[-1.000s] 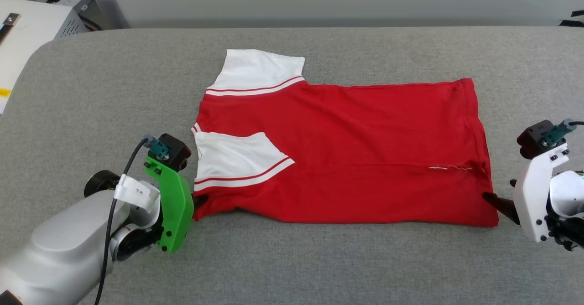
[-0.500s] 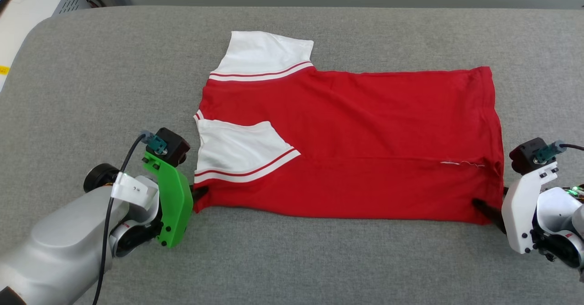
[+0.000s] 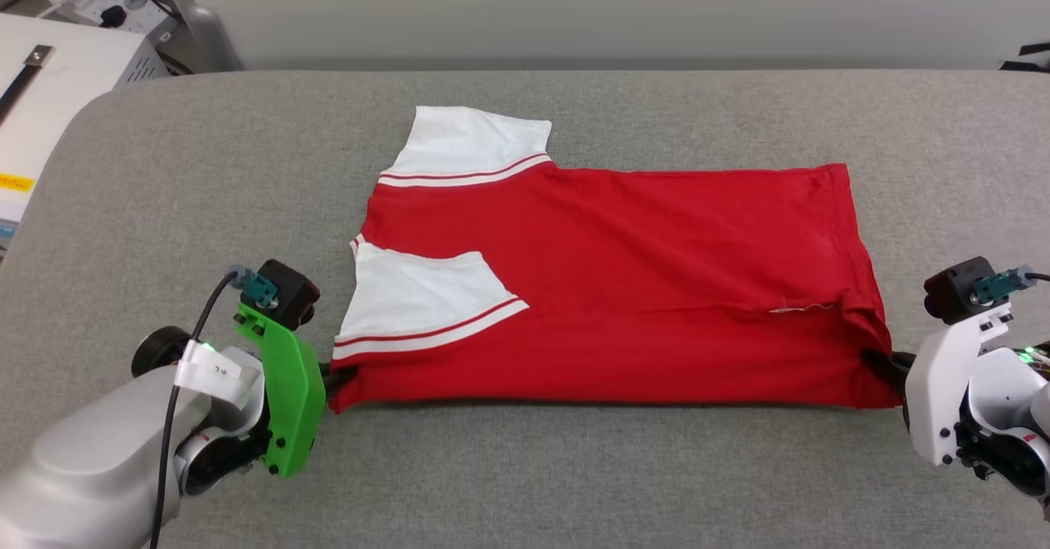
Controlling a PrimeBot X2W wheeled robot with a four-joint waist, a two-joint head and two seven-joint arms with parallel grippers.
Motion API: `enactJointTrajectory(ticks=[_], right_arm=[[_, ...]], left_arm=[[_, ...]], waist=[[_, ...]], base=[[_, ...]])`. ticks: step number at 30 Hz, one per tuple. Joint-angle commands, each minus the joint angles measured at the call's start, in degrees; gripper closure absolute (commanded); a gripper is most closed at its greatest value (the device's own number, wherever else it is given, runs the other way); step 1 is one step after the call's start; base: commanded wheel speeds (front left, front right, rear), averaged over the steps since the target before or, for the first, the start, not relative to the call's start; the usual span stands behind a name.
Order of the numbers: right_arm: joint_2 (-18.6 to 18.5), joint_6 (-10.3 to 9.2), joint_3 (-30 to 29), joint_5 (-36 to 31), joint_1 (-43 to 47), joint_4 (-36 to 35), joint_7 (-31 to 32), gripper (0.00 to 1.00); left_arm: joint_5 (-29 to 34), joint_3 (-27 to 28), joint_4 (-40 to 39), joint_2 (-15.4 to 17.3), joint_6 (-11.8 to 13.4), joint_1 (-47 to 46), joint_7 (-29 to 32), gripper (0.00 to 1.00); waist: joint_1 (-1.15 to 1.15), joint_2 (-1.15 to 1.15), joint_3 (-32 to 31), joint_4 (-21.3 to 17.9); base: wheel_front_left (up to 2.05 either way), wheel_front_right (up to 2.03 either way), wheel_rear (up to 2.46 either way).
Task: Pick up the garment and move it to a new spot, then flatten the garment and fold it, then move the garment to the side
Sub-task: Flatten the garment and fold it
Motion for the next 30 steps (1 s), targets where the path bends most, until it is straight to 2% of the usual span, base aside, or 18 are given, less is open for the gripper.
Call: enactJointTrajectory(ticks=[1,7,16,23,30], right_arm=[[-0.9,-0.03,-0.5,0.7,1.3,-0.8,-0.4,1.00],[-3.4,-0.03,-2.9,1.7,5.6,-5.8,-0.2,1.00],[-5.6,-0.03,-7.8,1.6,14.7,-10.6,2.8,1.00],[-3.5,-0.03,-11.0,0.9,18.9,-11.2,4.6,1.00],[0.9,-0.03,-12.8,-1.9,19.5,-6.1,3.1,1.00]], left_arm=[[-0.2,0.0,-0.6,0.9,-0.2,1.2,-0.4,1.00],[-0.6,-0.1,-4.6,3.7,0.8,5.4,-0.8,1.00],[-2.6,-0.2,-10.2,6.3,4.4,12.2,-1.1,1.00],[-3.4,0.0,-9.3,5.2,5.1,14.5,-2.2,1.00],[-4.5,0.3,-3.9,2.1,4.3,14.7,-2.9,1.00]], waist=[[0.00,0.00,-2.1,-0.5],[0.00,0.00,-4.5,-0.9],[0.00,0.00,-5.6,-0.7],[0.00,0.00,-4.5,-0.8],[0.00,0.00,-3.0,-0.7]], base=[[0.00,0.00,0.00],[0.00,0.00,0.00],[0.00,0.00,0.00],[0.00,0.00,0.00],[0.00,0.00,0.00]])
